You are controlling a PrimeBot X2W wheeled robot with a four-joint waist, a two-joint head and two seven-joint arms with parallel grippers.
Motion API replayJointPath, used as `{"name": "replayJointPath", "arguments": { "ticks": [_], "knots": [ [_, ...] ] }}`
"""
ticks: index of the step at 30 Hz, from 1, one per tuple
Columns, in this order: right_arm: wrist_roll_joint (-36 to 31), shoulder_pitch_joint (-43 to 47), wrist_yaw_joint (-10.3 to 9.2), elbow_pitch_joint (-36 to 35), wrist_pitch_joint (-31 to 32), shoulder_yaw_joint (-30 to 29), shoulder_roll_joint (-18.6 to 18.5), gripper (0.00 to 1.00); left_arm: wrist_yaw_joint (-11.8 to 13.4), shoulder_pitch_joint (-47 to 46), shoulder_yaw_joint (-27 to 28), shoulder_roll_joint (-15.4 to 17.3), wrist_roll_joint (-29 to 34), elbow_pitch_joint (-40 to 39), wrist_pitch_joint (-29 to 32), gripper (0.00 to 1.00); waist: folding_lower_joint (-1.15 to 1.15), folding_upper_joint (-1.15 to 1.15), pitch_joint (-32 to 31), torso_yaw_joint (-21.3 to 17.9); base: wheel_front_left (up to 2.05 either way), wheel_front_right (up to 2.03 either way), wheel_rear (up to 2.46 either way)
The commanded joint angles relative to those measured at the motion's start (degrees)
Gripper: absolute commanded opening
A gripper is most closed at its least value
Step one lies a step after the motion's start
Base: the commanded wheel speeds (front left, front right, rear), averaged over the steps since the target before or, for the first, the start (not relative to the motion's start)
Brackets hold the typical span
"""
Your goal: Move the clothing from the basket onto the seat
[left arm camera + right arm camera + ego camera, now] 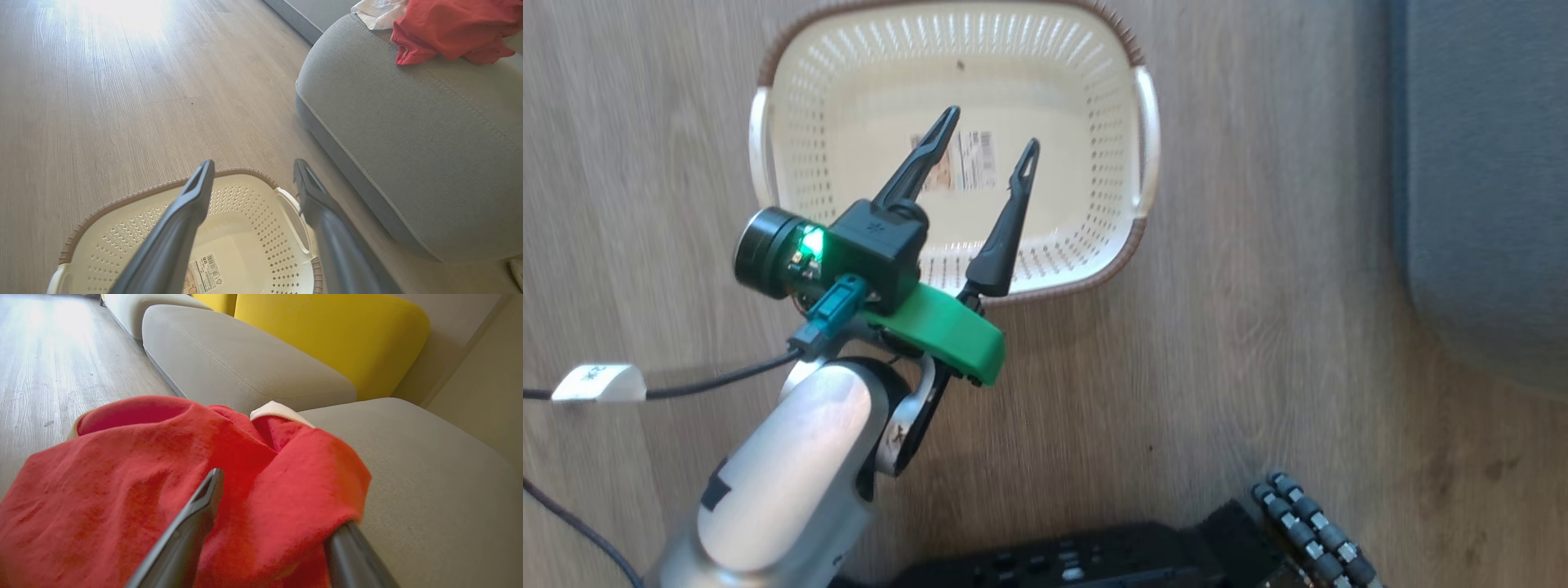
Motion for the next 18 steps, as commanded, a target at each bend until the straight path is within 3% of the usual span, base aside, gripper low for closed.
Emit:
{"name": "replayJointPath", "arguments": {
  "ticks": [1, 9, 13, 18],
  "knots": [
    [0.38, 2.23, -0.02, -1.23, -0.68, 1.45, -1.51, 1.0, 0.22, 1.35, 1.78, 1.08, -0.4, -1.29, -0.67, 1.0, 0.0, 0.0, -3.98, -1.91, 0.0, 0.0, 0.0],
    [9.7, 18.83, -0.02, -3.34, -5.18, 21.88, 2.45, 1.0, 2.08, 6.75, 5.88, 0.69, -4.83, 5.77, -5.46, 1.0, 0.0, 0.0, -18.48, -2.55, 0.0, 0.0, 0.0],
    [16.51, 28.9, -0.02, -12.82, -5.5, 30.86, 6.13, 1.0, 3.04, 9.35, 7.68, 0.85, -6.35, 8.97, -7.33, 1.0, 0.0, 0.0, -23.87, -1.25, 0.0, 0.0, 0.0],
    [24.21, 42.89, -0.02, -30.55, -1.63, 39.29, 9.45, 1.0, 3.44, 10.73, 9.02, 0.93, -6.96, 13.32, -9.89, 1.0, 0.0, 0.0, -29.28, 2.35, 0.0, 0.0, 0.0]
  ]
}}
